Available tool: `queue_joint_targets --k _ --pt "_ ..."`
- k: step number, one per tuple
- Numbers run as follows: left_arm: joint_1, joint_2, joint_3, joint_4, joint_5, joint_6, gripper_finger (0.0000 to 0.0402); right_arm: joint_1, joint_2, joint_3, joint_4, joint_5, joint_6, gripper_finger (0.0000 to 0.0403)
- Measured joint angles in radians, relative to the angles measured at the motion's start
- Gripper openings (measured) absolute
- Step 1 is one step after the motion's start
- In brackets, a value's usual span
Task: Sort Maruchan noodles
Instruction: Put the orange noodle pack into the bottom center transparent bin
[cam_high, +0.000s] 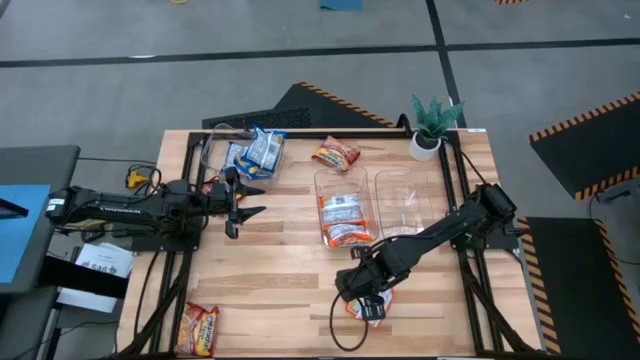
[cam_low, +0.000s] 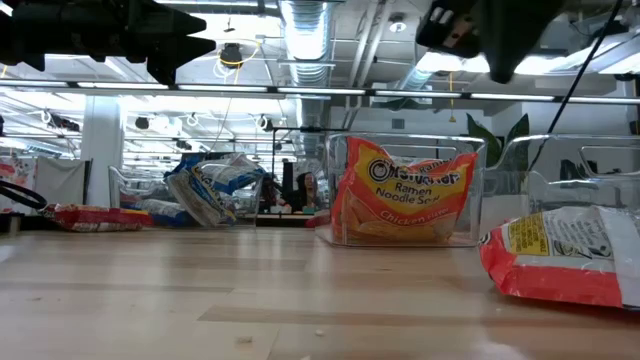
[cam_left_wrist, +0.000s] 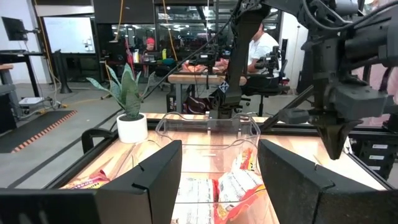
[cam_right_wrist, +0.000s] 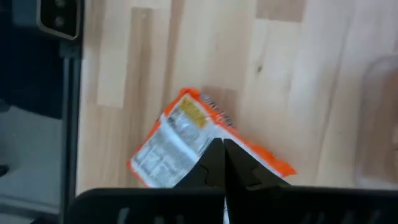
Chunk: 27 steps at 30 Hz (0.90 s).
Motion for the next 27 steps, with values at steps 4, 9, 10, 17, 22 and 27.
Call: queue_joint_targets --k 4,9,10,17,22,27 --pt "0.0 0.0 0.0 0.0 0.0 0.0 0.0199 -0.019 0.001 -0.001 0.018 0.013 0.051 0.0043" --pt "0.0 0.0 0.0 0.0 0.0 0.0 0.0199 -0.025 0.001 -0.038 0.098 -0.026 0.147 0.0084" --pt "0.0 0.0 0.0 0.0 0.0 0.0 0.0199 -0.024 0.001 -0.038 0.1 -0.026 0.163 0.009" --pt "0.0 0.0 0.0 0.0 0.0 0.0 0.0199 -0.002 0.016 -0.071 0.289 -0.016 0.152 0.0144" --pt "0.0 0.0 0.0 0.0 0.0 0.0 0.0199 0.014 0.043 -0.068 0.3 -0.017 0.093 0.0195" --pt "0.0 0.0 0.0 -0.001 0.0 0.0 0.0199 0.021 0.111 -0.072 0.271 -0.039 0.063 0.023"
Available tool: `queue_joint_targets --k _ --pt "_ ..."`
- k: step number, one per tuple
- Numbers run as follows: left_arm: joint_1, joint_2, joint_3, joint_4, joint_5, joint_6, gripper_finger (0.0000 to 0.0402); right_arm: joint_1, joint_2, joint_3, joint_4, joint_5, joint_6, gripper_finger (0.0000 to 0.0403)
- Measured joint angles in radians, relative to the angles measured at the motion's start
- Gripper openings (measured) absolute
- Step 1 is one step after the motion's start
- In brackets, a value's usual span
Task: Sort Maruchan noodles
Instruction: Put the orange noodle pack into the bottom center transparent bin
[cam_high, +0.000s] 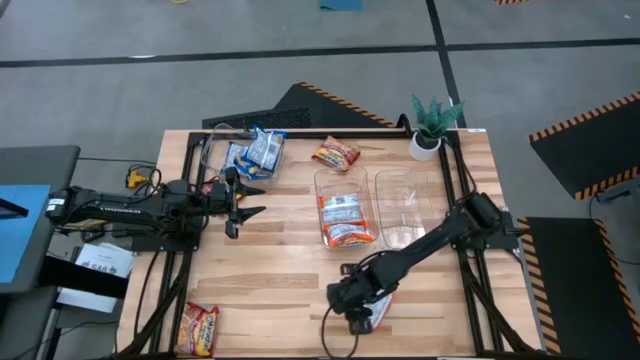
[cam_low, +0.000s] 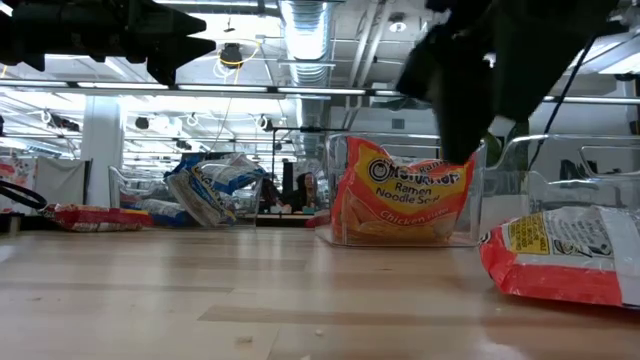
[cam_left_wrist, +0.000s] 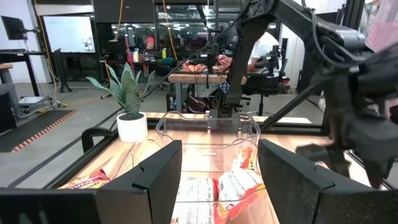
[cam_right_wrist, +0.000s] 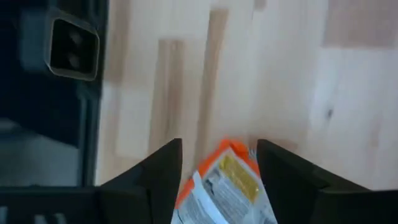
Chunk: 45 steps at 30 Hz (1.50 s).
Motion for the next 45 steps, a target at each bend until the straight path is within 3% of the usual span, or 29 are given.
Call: queue_joint_targets --k 7,17,21,27,37,45 --pt "0.0 0.001 0.0 -0.004 0.0 0.0 0.0199 0.0 0.098 -0.001 -0.04 -0.026 -0.072 0.0235" --pt "0.0 0.0 0.0 -0.002 0.0 0.0 0.0199 0.004 0.143 0.005 -0.11 0.003 -0.118 0.0223" --pt "0.0 0.0 0.0 -0.001 0.0 0.0 0.0199 0.0 0.142 0.004 -0.112 0.035 -0.136 0.0175" --pt "0.0 0.0 0.0 -0.001 0.0 0.0 0.0199 -0.008 0.136 0.004 -0.115 0.06 -0.192 0.0024" --pt "0.0 0.0 0.0 0.0 0.0 -0.001 0.0199 -0.029 0.119 0.1 -0.158 0.069 -0.254 0.0009" --pt "0.0 0.0 0.0 0.0 0.0 -0.003 0.0199 -0.033 -0.061 0.111 -0.138 0.2 -0.28 0.0008"
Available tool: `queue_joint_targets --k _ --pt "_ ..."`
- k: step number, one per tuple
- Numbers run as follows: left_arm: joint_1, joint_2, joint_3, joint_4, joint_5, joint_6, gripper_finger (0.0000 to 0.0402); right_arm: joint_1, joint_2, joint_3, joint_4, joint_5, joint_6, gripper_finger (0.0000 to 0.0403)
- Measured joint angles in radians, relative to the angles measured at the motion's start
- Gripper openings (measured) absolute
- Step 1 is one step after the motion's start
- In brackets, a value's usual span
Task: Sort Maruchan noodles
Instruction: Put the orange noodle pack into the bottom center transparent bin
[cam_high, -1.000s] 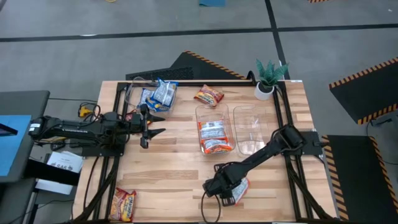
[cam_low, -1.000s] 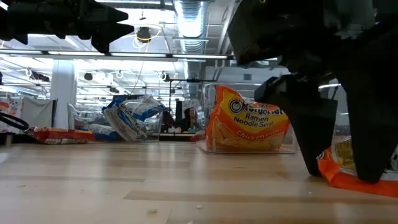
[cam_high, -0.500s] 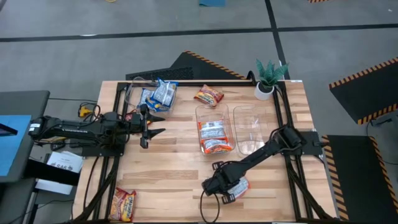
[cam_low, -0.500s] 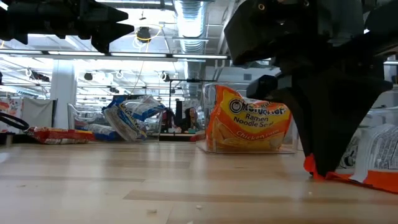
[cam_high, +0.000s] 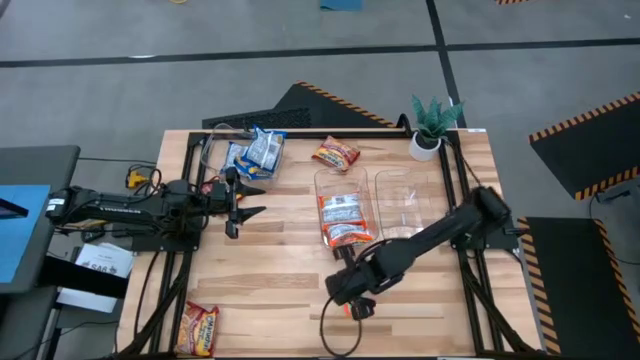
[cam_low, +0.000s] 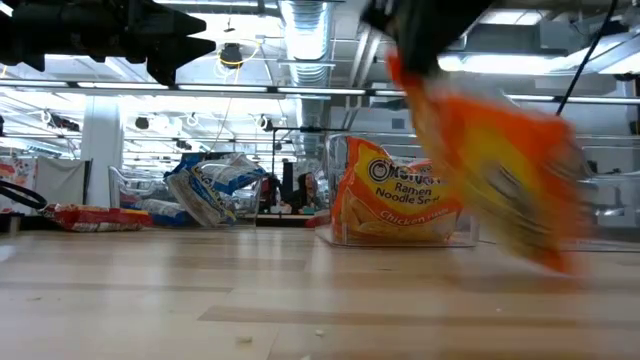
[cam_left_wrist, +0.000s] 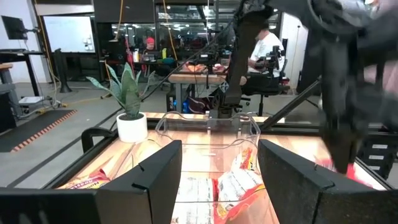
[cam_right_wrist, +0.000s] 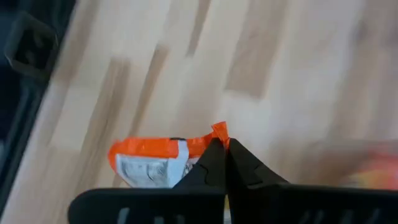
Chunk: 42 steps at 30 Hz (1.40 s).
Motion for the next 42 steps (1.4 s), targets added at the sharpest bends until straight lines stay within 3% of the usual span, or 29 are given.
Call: queue_joint_targets --k 9,16,22,28,36,42 --pt "0.0 0.0 0.0 0.002 0.0 -0.001 0.0199 -0.013 -0.236 0.002 0.147 0.305 -0.194 0.0008" --pt "0.0 0.0 0.0 0.003 0.0 -0.001 0.0199 -0.152 -0.315 0.003 0.163 0.425 -0.305 0.0008" --pt "0.0 0.0 0.0 0.001 0.0 -0.005 0.0199 -0.341 -0.284 0.004 0.109 0.429 -0.291 0.0008" --pt "0.0 0.0 0.0 0.0 0.0 -0.004 0.0199 -0.48 -0.205 0.002 -0.081 0.367 -0.204 0.001" --pt "0.0 0.0 0.001 -0.004 0.0 -0.002 0.0199 -0.519 -0.097 0.002 -0.11 0.347 -0.176 0.0024" --pt "0.0 0.0 0.001 -0.008 0.0 -0.001 0.0199 -0.514 -0.066 0.003 -0.11 0.335 -0.169 0.0074"
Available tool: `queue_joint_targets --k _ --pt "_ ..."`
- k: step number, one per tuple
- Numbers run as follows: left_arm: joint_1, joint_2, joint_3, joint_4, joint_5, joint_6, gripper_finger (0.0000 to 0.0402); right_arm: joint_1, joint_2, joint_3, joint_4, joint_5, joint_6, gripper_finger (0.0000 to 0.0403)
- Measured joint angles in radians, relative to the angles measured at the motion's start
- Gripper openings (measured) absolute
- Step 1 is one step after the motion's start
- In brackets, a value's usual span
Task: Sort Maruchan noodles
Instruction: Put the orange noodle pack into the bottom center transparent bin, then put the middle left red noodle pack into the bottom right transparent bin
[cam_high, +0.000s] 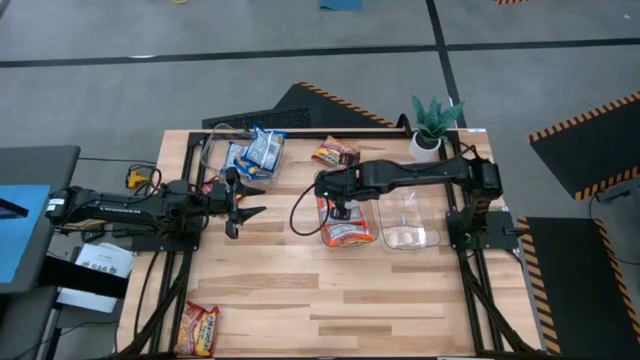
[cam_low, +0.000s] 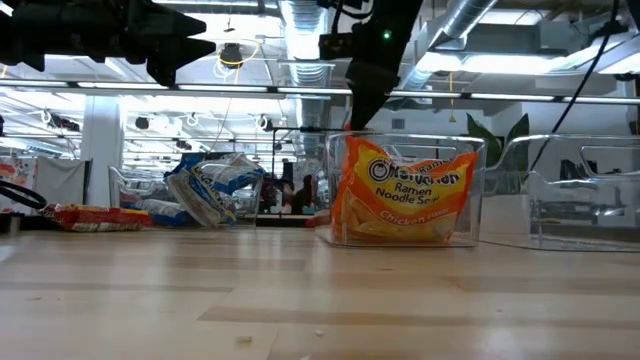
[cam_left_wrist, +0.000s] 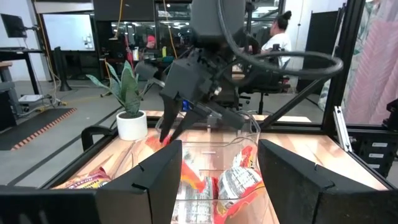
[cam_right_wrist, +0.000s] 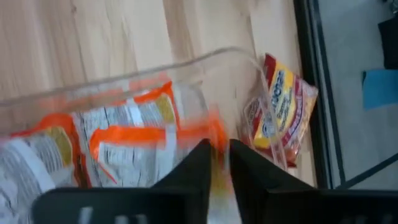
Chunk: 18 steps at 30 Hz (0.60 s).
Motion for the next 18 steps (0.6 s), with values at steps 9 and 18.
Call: queue_joint_targets --k 9,18 --pt "0.0 0.0 0.0 -0.008 0.0 0.0 0.0199 0.014 -0.056 0.002 -0.046 -0.01 0.027 0.0213" --pt "0.0 -0.001 0.0 -0.043 0.0 0.0 0.0199 0.049 -0.208 -0.129 -0.046 -0.001 0.122 0.0254"
